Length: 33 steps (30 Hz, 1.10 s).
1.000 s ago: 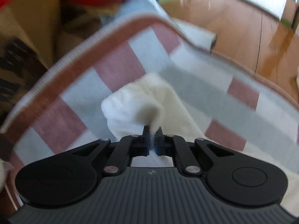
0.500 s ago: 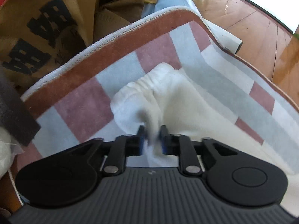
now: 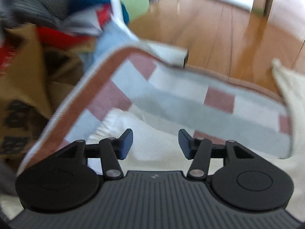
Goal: Fold clothes
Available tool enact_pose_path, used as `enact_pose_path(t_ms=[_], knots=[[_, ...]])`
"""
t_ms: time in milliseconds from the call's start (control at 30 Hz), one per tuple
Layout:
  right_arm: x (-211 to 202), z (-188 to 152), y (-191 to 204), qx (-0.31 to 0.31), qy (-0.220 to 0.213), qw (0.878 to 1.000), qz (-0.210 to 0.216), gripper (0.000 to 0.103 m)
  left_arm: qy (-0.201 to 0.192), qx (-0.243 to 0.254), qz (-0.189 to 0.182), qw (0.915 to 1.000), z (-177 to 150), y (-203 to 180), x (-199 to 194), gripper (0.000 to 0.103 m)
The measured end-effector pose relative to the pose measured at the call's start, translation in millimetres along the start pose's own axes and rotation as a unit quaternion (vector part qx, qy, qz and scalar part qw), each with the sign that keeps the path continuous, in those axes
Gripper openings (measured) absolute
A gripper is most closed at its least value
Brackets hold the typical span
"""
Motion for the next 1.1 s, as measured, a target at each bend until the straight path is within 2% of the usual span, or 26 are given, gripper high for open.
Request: enact_pose_path(t_ms=[67,133,167,300,333,400,433,500,600,733,800,833,900,933,967,1033,1100], knots=[[9,5,-3,0.019,0.005,1.0,-0.003,0.049,0.055,-0.022,0.006,0.9982,-1,6,29,0.059],[14,1,5,0.033,0.006,0.999,-0.005,0.049,0.097,-0.021,0.011,0.995,-10,4,43,0.059],[15,-2,8,0.038,0.008,0.999,-0.003,0.049,0.098,-0.012,0.015,0.995,-13,3,46,0.064],[14,-25,21,0.043,0.031,0.998,0.023,0.049,0.058,0.011,0.018,0.9981,-16,-3,47,0.069],[11,-34,27,0.043,0.041,0.998,0.028,0.049,0.041,0.02,0.018,0.9988,-19,-5,47,0.066],[-8,-52,41,0.05,0.036,0.997,0.049,0.049,0.024,0.036,-0.029,0.9986,-21,-13,43,0.013],[-20,-63,49,0.055,0.026,0.996,0.064,0.052,0.02,0.035,-0.032,0.9986,-22,-17,41,0.0],[-33,-81,65,0.044,0.014,0.997,0.068,0.055,0.006,0.055,-0.011,0.9984,-19,-23,35,0.0],[-41,-102,79,0.034,0.004,0.999,0.028,0.055,-0.034,0.092,0.008,0.9951,-6,-37,25,0.0],[-44,-117,86,0.043,-0.009,0.998,0.037,0.056,-0.079,0.1,0.011,0.9918,27,-41,0,0.0],[-40,-116,89,0.035,-0.005,0.999,0.034,0.056,-0.08,0.107,-0.003,0.9911,34,-39,-3,0.0],[-39,-116,91,0.026,-0.004,0.999,0.031,0.056,-0.062,0.114,-0.028,0.9912,33,-40,-1,0.001],[-35,-117,97,0.005,-0.001,1.0,0.023,0.059,-0.021,0.125,-0.047,0.9908,24,-41,5,0.008],[-31,-119,98,-0.009,0.002,1.0,0.01,0.059,-0.008,0.135,-0.047,0.9897,17,-43,7,0.021],[-28,-123,99,-0.024,0.005,1.0,-0.007,0.059,0.004,0.145,-0.045,0.9884,10,-44,9,0.042],[-23,-128,100,-0.046,0.008,0.998,-0.041,0.061,0.01,0.176,-0.032,0.9837,-6,-49,11,0.062],[-20,-131,97,-0.054,0.008,0.996,-0.076,0.07,0.012,0.204,-0.014,0.9789,-13,-50,16,0.073]])
Point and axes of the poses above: each gripper's, at about its wrist camera, not at the fingertips, and x roughly the way its jaws point, y to its left, z to its top, the point moved 5 cm from there along x, roughly the way its jaws point, and after that the axes turned 12 degrees about -z, right-handed, at the moved point
